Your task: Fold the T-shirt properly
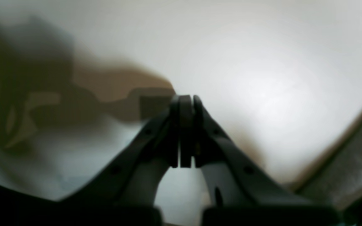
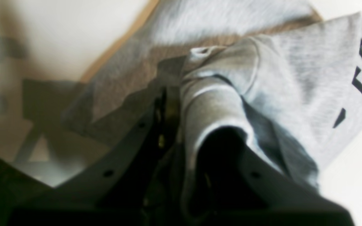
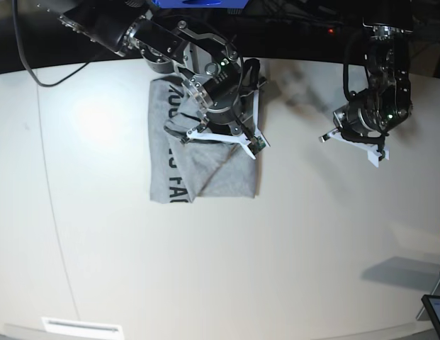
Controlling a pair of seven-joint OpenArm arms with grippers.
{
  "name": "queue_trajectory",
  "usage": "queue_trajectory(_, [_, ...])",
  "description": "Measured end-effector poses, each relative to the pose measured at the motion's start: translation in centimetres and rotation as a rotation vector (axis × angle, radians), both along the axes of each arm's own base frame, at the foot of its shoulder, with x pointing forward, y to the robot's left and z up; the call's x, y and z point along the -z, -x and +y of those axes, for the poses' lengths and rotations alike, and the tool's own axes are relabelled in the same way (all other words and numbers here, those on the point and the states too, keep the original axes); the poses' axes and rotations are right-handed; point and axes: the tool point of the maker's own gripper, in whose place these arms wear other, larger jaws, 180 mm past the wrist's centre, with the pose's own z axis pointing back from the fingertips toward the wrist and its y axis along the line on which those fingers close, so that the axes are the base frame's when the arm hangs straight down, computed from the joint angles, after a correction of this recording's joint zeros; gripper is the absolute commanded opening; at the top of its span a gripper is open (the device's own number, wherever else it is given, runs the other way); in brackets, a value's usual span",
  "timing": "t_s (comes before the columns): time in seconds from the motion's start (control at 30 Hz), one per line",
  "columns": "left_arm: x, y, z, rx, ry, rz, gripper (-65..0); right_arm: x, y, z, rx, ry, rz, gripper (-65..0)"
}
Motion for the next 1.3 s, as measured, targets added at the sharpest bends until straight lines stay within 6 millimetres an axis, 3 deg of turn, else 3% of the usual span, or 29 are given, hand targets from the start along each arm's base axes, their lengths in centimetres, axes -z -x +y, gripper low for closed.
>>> queue_trajectory(0.3, [0.0, 0.0, 0.0, 0.0, -0.002, -0.001, -65.0, -0.1, -0.2, 0.0, -0.004, 0.002, -0.012, -64.7])
queue_trajectory(0.4, [-0.2, -0.3, 0.0, 0.0, -0.003, -0.007, -65.0, -0.2, 1.0, 1.3, -0.08, 0.017, -0.03, -62.5])
queue_trajectory(0.53, [-0.2, -0.3, 0.0, 0.0, -0.003, -0.009, -65.0, 0.0, 3.0, 3.0, -0.164, 0.012, -0.019, -44.0])
queue_trajectory(0.6, [-0.2, -0.3, 0.1, 0.0, -0.003, -0.008, -65.0, 0.0, 3.1, 3.1, -0.171, 0.016, -0.025, -30.9])
queue_trajectory(0.7, [-0.2, -0.3, 0.0, 0.0, -0.002, -0.008, -65.0, -0.2, 3.5, 3.6, -0.2, 0.018, -0.04, -17.7])
queue_trajectory(0.87, [-0.2, -0.3, 0.0, 0.0, -0.002, -0.008, -65.0, -0.2, 4.5, 4.1, -0.235, 0.012, -0.031, -16.8])
queue_trajectory(1.07, [1.0, 0.2, 0.9, -0.028, -0.002, 0.03, -65.0, -5.9, 3.6, 5.5, -0.25, -0.135, -0.148, -17.0])
queue_trajectory(1.3, [1.1, -0.2, 2.3, -0.041, -0.041, 0.007, -65.0, -6.8, 0.5, 2.6, -0.059, -0.106, -0.258, -17.0])
